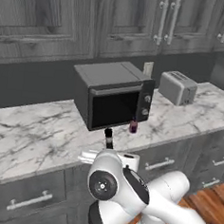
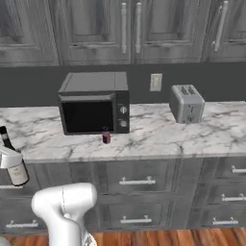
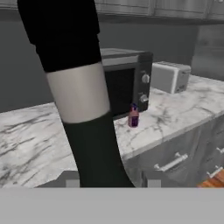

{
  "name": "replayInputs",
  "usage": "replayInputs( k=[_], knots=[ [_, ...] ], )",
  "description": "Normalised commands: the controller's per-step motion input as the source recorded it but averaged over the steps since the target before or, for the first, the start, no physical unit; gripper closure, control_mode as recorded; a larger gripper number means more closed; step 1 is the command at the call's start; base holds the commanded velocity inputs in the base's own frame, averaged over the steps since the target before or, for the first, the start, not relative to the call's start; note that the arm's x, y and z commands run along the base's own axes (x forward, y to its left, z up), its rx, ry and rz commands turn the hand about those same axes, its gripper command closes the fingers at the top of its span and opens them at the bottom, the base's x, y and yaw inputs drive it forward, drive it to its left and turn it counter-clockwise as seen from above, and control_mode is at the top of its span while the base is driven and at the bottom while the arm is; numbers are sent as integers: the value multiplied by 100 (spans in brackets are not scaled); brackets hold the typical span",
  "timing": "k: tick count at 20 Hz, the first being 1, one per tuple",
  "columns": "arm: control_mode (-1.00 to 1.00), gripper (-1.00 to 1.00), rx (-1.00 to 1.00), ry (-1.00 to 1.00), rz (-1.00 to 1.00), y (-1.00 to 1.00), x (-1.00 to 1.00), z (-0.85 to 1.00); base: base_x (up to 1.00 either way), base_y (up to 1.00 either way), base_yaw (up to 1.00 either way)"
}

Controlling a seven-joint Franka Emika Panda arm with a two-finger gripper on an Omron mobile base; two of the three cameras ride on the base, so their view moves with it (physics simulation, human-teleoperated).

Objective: There is a wine glass and glass cup on the dining counter. Place the wine bottle next to the wine glass and the juice bottle next to the glass cup.

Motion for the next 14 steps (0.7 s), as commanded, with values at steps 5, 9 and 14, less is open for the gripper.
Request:
replayInputs(
  k=[5, 9, 14],
  knots=[
    [100, 100, 0, 0, 0, 0, 0, 0, 0, 2, -100],
    [100, 100, 0, 0, 0, 0, 0, 0, 0, 4, -100],
    [100, 100, 0, 0, 0, 0, 0, 0, 0, 4, -100]
  ],
)
